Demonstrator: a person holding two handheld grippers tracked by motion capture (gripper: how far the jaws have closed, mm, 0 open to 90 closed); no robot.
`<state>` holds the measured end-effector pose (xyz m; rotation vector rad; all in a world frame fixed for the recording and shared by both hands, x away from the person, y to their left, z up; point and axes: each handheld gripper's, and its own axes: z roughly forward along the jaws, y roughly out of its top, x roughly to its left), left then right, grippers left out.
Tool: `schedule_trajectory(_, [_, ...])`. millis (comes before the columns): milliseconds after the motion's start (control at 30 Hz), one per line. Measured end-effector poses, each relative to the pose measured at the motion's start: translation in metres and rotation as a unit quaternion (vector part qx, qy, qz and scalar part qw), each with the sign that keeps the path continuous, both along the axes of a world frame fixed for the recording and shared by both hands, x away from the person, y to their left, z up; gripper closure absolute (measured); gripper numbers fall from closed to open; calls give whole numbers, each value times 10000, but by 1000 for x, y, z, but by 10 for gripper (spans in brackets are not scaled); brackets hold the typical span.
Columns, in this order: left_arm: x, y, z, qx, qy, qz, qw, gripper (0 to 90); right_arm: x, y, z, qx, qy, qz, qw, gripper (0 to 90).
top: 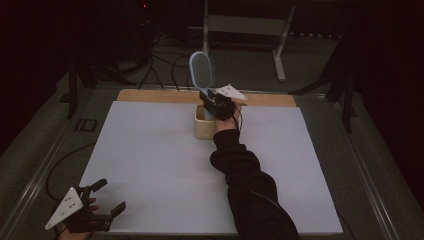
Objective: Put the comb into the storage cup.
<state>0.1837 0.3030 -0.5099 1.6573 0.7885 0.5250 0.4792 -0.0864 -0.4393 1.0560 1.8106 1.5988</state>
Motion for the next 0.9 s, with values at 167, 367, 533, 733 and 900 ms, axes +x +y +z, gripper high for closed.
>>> schedule_trajectory(167, [0,0,0,2,2,0,10000,0,-4,-1,-7,-31,-3,35,10000,699])
schedule_trajectory(367, [0,0,0,2,5,8,10000,0,-9,-3,-16,-38,-100,114,9999,698])
schedule_trajectory(533, [0,0,0,3,2,12,10000,0,-12,-5,-22,-8,-99,143,9998,447])
schedule_trajectory(733, [0,0,0,10,15,15,10000,0,-19,-3,-26,-334,-187,76,9992,102])
schedule_trajectory(900, [0,0,0,11,12,17,10000,0,-20,0,-26,-584,-70,153,9982,96])
